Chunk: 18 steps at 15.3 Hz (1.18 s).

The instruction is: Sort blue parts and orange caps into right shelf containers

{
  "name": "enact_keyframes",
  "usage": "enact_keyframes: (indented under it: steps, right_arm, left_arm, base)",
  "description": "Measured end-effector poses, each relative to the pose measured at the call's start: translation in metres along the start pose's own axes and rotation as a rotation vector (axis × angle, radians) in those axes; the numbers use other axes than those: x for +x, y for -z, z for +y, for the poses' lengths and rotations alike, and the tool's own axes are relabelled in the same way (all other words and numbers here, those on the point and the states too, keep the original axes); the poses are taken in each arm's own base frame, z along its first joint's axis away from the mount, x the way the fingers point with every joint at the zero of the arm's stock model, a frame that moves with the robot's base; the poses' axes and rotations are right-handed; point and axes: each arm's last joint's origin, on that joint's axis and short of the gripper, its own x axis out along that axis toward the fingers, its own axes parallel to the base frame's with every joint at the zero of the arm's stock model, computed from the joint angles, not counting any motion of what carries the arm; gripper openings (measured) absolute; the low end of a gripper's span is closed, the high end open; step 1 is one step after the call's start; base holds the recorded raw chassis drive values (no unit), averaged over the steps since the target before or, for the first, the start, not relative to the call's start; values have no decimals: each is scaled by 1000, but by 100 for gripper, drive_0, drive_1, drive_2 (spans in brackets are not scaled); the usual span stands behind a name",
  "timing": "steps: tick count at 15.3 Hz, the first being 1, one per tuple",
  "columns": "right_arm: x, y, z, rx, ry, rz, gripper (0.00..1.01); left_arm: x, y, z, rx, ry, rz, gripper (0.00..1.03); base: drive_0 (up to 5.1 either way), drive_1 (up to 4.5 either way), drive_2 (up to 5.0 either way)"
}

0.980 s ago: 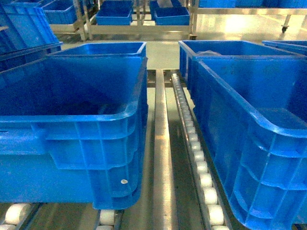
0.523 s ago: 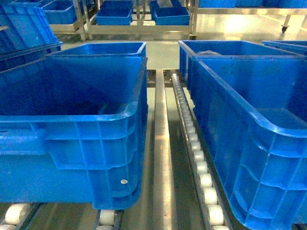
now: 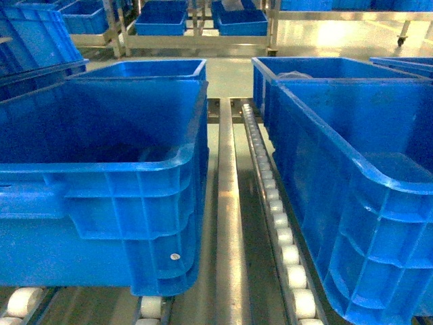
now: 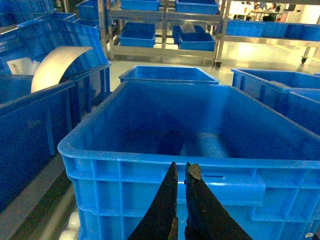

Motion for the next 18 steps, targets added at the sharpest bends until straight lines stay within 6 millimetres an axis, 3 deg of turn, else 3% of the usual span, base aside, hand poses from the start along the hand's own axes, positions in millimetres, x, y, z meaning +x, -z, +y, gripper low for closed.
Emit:
enact_keyframes:
  steps: [3,4,8,12,15,16,17,18]
  right_arm:
    - [-4,0,0,0,0,1,2]
    - [-16,3,0,0,-3,2,2]
    - [-16,4,0,0,-3,11,2]
    - [-16,4,0,0,-3,11,57]
    - [-16,4,0,1,-2,11,88]
    - [-16,4,0,0,-3,11,95]
    - [-16,4,0,2,-3,11,100]
    - [-16,4,0,2,-2,11,97]
  left_arm:
    - [-4,0,0,0,0,-1,2]
    - [-12,5,0,0,-2,40,2]
    - [-17,4,0,3,-1,13,5]
    - [-17,4,0,3,-1,13,60]
    - [-17,4,0,3,-1,13,91]
    - [-17,4,0,4,-1,13,98]
    - [-17,4,0,6,-1,13,99]
    - [-17,4,0,6,-1,13,97]
  base:
    - [0,0,0]
    - [0,0,0]
    - [0,0,0]
    - [0,0,0]
    - [0,0,0]
    - [0,0,0]
    - [0,0,0]
    - [0,0,0]
